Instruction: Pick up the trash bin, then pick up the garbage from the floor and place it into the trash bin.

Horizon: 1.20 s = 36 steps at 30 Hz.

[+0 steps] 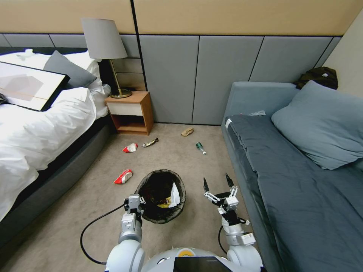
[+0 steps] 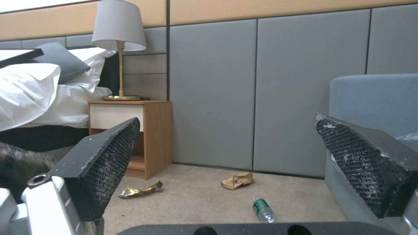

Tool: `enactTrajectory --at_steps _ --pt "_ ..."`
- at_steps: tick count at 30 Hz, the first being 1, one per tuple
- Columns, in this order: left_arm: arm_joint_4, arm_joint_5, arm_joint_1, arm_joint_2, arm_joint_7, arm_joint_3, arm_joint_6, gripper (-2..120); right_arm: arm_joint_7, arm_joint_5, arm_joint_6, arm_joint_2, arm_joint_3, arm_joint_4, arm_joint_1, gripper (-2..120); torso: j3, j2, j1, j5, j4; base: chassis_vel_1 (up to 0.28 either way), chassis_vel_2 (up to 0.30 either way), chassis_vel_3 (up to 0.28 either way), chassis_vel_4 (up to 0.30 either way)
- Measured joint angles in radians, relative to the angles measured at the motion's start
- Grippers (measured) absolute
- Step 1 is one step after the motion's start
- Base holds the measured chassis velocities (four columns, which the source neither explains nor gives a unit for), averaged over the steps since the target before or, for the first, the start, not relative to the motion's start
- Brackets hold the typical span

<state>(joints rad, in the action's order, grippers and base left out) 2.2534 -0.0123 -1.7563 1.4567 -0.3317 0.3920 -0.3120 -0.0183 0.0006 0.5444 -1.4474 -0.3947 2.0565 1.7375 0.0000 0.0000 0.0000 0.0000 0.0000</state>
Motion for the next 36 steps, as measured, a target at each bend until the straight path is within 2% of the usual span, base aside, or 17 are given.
enactTrajectory --at_steps 15,36 --pt "0.007 0.000 -0.002 -0.001 0.000 -0.002 -0.002 0 0.024 -0.011 -0.004 -0.005 -0.011 -0.016 -0.015 100 0.000 0.000 0.000 0.0001 0.0000 -0.024 0.027 0.026 -0.035" --pt "0.009 -0.008 -0.010 0.008 0.000 -0.002 -0.002 0 0.026 -0.002 -0.011 -0.004 -0.014 -0.028 -0.038 100 0.000 0.000 0.000 0.0002 0.0000 -0.160 0.168 0.173 -0.169"
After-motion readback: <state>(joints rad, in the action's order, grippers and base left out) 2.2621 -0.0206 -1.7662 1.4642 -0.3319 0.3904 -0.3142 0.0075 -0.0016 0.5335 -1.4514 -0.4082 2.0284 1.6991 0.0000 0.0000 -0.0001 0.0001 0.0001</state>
